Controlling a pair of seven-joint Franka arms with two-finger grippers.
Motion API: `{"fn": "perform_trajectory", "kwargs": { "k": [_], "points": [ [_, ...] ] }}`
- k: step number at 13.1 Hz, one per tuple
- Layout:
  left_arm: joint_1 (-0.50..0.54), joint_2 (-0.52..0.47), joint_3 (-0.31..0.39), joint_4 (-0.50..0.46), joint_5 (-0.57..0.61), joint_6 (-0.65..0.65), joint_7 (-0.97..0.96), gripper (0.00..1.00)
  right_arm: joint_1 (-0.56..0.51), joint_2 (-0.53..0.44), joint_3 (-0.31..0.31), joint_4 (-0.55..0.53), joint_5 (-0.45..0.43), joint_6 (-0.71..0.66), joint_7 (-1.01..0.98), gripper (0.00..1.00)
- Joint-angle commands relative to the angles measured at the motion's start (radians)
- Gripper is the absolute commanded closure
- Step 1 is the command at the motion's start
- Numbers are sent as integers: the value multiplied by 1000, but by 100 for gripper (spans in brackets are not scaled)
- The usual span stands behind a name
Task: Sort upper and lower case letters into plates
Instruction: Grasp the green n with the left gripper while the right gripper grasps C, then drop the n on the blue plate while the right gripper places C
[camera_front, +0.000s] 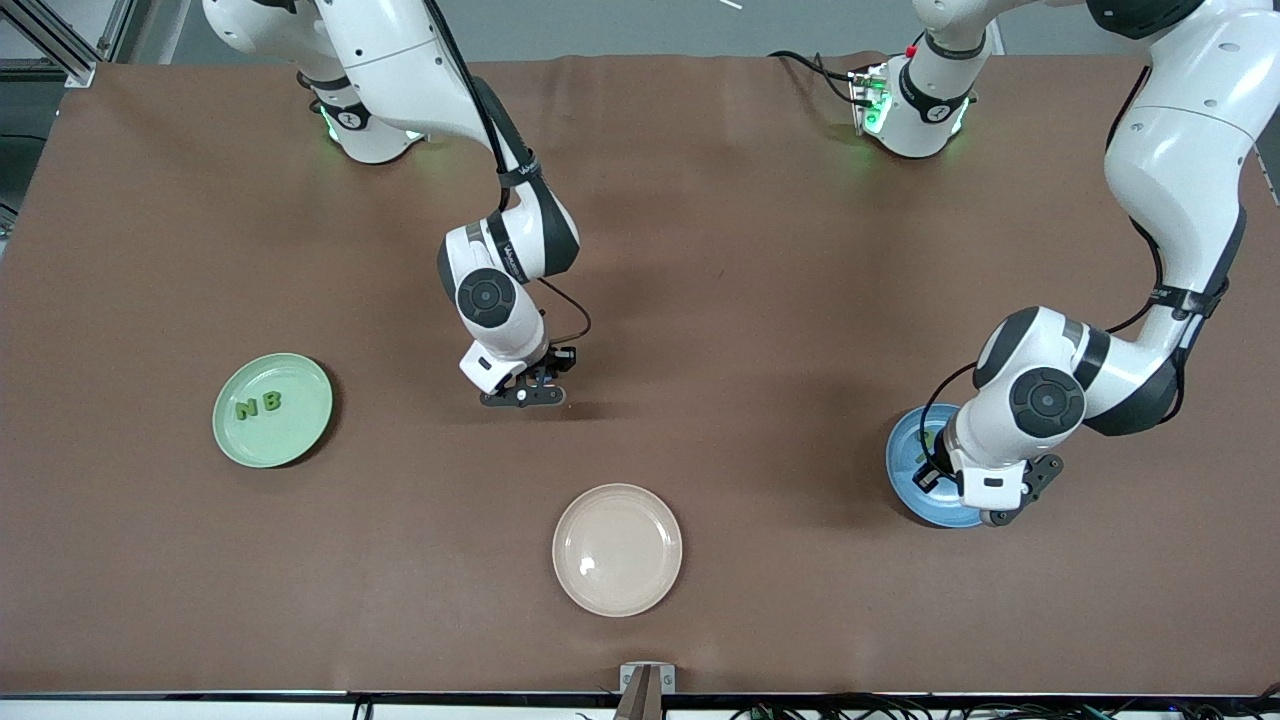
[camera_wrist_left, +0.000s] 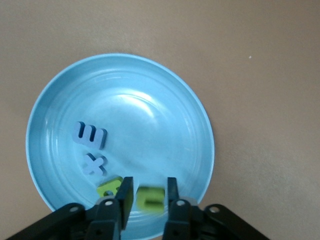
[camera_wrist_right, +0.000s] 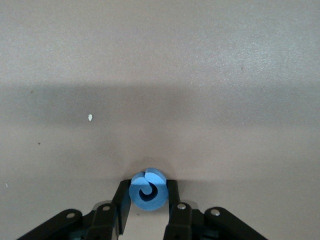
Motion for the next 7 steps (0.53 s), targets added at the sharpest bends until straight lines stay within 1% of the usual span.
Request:
{"fn": "perform_trajectory", "kwargs": {
  "k": [1,2,3,4,5,7],
  "points": [
    [10,-31,-14,-22,20,-4,18,0,-1,-53,-23,-3,20,-85,-16,89],
    [10,-38,-18,-20,20,-6,18,0,-12,-98,-50,-1,8,-168,-26,89],
    [10,-53,-26,-20,20,-7,27,0,-13,-144,-99,-1,6,-243,-80,89],
    [11,-67,-29,-19,20,-9,51,0,-12,-181,-157,-1,-6,-305,-155,89],
    [11,-94,-29,-19,17,-11,91,0,-13,-213,-225,-1,-37,-365,-239,89],
    [13,-171,-35,-14,2,-64,159,0,-15,-238,-349,-3,-57,-443,-417,89]
  ]
}}
